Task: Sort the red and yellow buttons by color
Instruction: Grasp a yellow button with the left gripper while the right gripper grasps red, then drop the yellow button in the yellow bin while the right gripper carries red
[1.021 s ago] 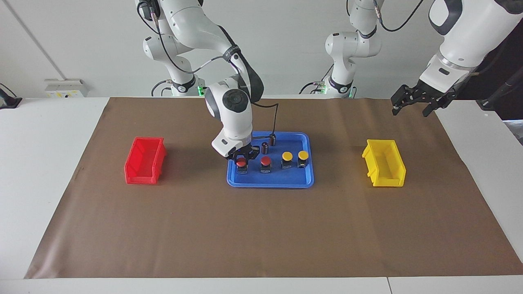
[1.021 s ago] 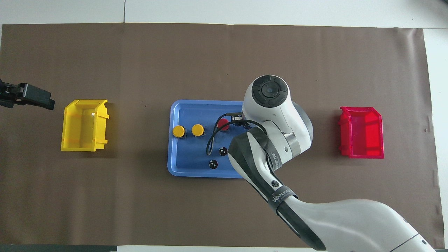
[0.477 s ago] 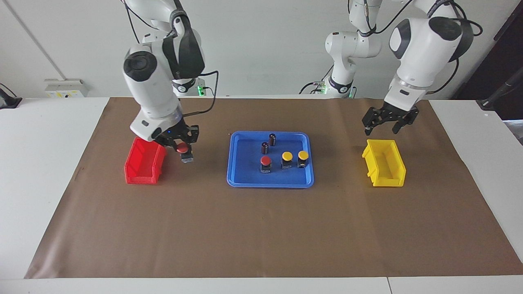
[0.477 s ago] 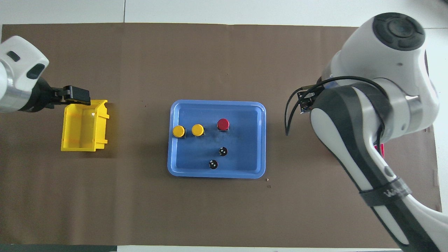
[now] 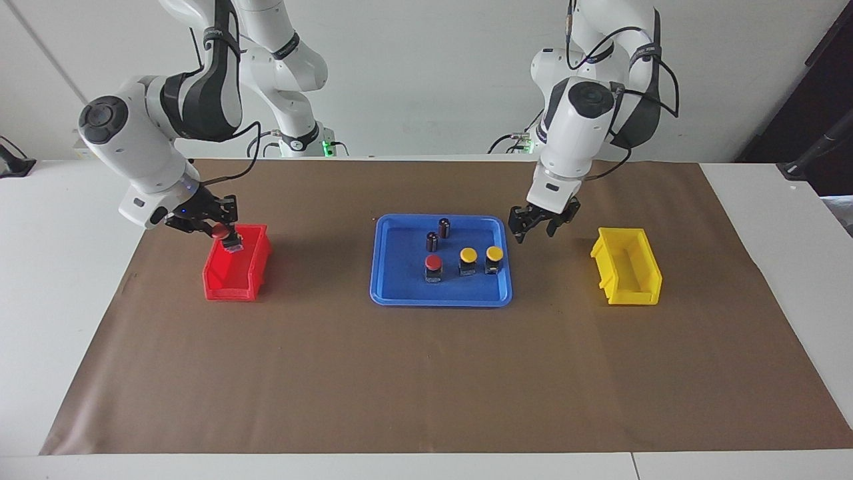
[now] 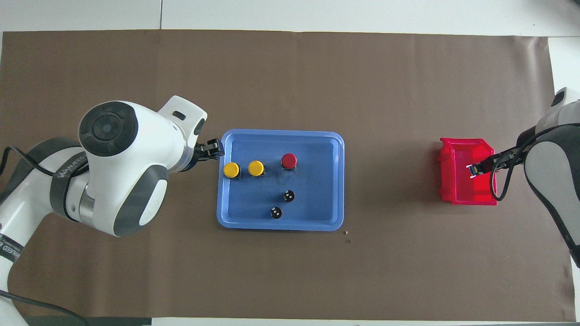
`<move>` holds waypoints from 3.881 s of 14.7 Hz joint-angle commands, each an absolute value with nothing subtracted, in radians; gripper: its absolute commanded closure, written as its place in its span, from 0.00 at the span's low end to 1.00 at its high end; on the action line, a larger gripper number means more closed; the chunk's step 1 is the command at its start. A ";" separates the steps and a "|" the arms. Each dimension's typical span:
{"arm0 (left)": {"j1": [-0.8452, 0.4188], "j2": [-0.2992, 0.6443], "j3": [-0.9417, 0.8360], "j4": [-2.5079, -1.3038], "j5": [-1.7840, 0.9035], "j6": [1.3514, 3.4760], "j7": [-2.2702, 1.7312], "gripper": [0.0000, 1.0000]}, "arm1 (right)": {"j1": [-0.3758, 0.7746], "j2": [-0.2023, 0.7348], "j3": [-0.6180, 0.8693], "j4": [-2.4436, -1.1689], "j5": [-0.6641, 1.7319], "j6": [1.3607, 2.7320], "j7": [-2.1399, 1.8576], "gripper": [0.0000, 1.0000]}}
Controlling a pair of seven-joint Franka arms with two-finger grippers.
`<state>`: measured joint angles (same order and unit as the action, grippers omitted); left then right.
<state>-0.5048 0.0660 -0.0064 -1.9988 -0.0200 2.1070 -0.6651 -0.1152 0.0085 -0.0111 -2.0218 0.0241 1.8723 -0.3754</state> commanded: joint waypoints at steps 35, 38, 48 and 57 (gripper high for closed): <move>-0.278 0.011 0.025 -1.859 0.002 1.796 -0.295 0.98 | 0.553 0.307 0.028 -1.635 0.005 2.051 0.601 0.00; -0.189 -0.003 0.025 -1.873 0.031 1.787 -0.207 0.99 | 0.597 0.363 0.028 -1.649 -0.008 2.129 0.658 0.05; -0.075 -0.054 0.025 -2.101 0.034 2.005 -0.077 0.98 | 0.601 0.393 0.029 -1.768 -0.051 2.269 0.660 0.21; -0.043 -0.040 0.025 -2.266 0.038 2.215 -0.057 0.98 | 0.586 0.391 0.029 -1.680 -0.041 2.154 0.650 0.91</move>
<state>-0.0554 -0.0152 0.0348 -2.2043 0.0120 2.1596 -0.0640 0.5996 0.4079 0.0273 -1.7431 -0.0320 2.2422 0.6417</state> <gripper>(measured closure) 0.595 0.590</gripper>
